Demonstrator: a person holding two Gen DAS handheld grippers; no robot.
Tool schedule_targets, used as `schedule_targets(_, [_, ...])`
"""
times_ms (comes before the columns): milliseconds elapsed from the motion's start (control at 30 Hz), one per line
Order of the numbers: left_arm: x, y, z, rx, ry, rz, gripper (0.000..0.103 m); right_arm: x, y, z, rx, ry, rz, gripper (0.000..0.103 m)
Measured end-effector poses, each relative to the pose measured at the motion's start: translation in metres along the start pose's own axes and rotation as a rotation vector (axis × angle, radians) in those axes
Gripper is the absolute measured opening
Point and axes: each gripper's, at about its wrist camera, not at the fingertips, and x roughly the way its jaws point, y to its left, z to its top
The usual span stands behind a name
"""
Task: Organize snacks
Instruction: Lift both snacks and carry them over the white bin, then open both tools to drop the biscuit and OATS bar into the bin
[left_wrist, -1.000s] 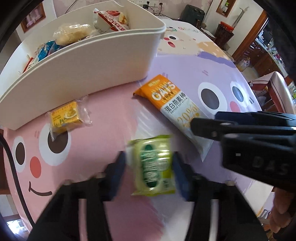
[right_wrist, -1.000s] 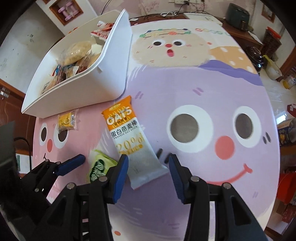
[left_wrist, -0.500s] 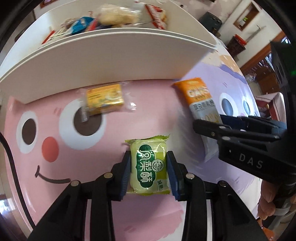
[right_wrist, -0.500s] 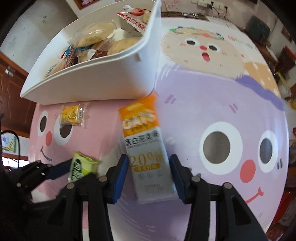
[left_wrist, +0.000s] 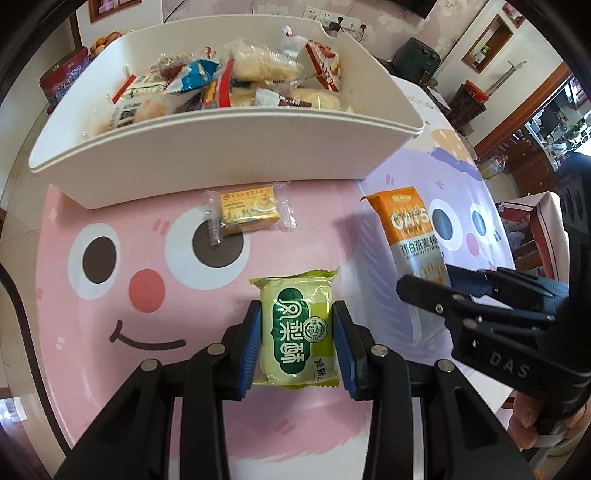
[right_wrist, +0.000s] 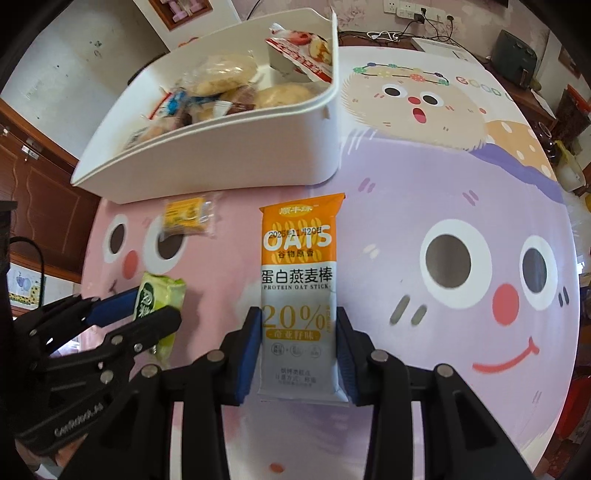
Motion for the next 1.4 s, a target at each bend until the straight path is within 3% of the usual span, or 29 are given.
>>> schedule_targets(300, [-0.050,0.007,0.007,0.014,-0.059,-0.010,0.036,-0.049,0.029,-0.007,-0.009,-0.085,0.058,0.038])
schedule_targets(467, [-0.088,0.020,0.031,0.026,-0.127,0.048,0.036,-0.078,0.047,0.006,-0.035,-0.158,0.079,0.038])
schedule_targets(733, [-0.143,0.039,0.082,0.045,-0.258,0.126,0.036,-0.128,0.077,0.057,-0.096,-0.294,0.089,0.038])
schedule_targets(1000, [-0.186,0.052,0.137,0.052,-0.372,0.219,0.036,-0.169,0.094,0.120,-0.080,-0.413,0.043,0.039])
schedule_targets(1400, [-0.189,0.046,0.179,0.069,-0.401,0.289,0.036,-0.166,0.111,0.161,-0.110,-0.441,-0.007,0.039])
